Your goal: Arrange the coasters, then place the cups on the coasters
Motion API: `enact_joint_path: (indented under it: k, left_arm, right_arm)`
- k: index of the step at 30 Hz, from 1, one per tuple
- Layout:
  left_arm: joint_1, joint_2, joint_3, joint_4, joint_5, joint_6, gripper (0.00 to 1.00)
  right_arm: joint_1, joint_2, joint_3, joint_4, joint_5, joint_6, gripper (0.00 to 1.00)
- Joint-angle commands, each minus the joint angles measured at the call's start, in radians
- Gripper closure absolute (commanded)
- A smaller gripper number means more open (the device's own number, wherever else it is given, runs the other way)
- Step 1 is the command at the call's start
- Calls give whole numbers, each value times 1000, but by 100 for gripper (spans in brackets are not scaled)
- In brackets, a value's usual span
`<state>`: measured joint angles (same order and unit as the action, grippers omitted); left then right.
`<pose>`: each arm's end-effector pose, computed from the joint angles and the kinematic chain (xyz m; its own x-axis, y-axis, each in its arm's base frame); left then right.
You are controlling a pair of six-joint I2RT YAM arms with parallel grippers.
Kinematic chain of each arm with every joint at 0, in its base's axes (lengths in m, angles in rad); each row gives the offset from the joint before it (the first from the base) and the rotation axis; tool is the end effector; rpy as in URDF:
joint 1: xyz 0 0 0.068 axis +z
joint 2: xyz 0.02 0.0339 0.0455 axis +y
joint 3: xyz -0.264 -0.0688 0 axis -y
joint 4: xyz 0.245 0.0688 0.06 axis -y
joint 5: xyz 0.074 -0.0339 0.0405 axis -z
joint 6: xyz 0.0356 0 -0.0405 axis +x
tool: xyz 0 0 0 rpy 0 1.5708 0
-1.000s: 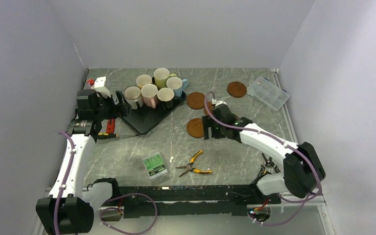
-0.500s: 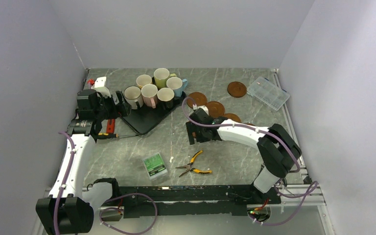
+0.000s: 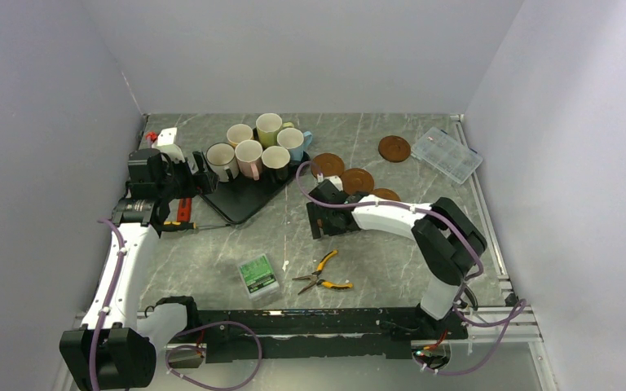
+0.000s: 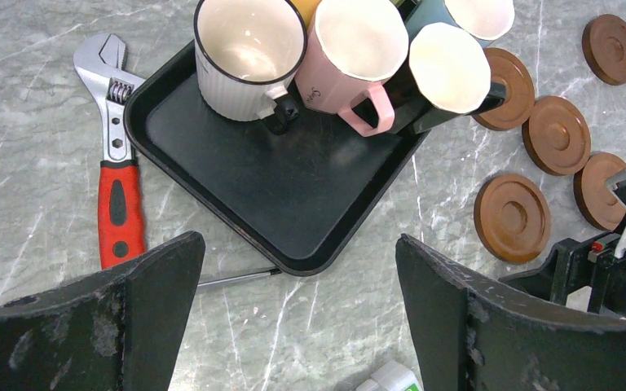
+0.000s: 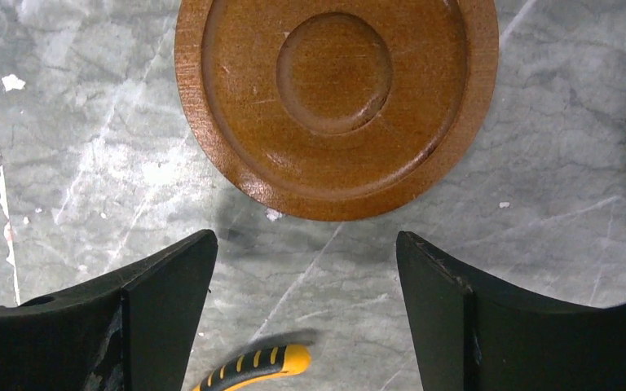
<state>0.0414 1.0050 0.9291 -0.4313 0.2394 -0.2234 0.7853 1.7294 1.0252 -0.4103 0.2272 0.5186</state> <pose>0.2224 0.0008 0.3249 -0.5102 -0.2365 -0.8269 0.0552 0.9504 -0.3060 0.2427 0.2313 0.1637 -0.8580 -0.1749 -0.4829 -0.2227 0.9740 0.0428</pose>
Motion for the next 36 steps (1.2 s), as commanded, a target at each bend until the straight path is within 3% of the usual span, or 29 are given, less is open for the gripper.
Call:
enact_joint_path:
  k: [1, 14, 36]
  left_arm:
    - [-4, -6, 4, 22, 16, 7, 6]
    - [-4, -5, 4, 20, 13, 9, 6]
    - [-5, -2, 5, 19, 14, 10, 6]
  right_arm:
    - [-4, 26, 54, 16, 35, 20, 15]
    - [-44, 87, 86, 21, 40, 22, 22]
    - [-109, 165, 141, 59, 37, -15, 24]
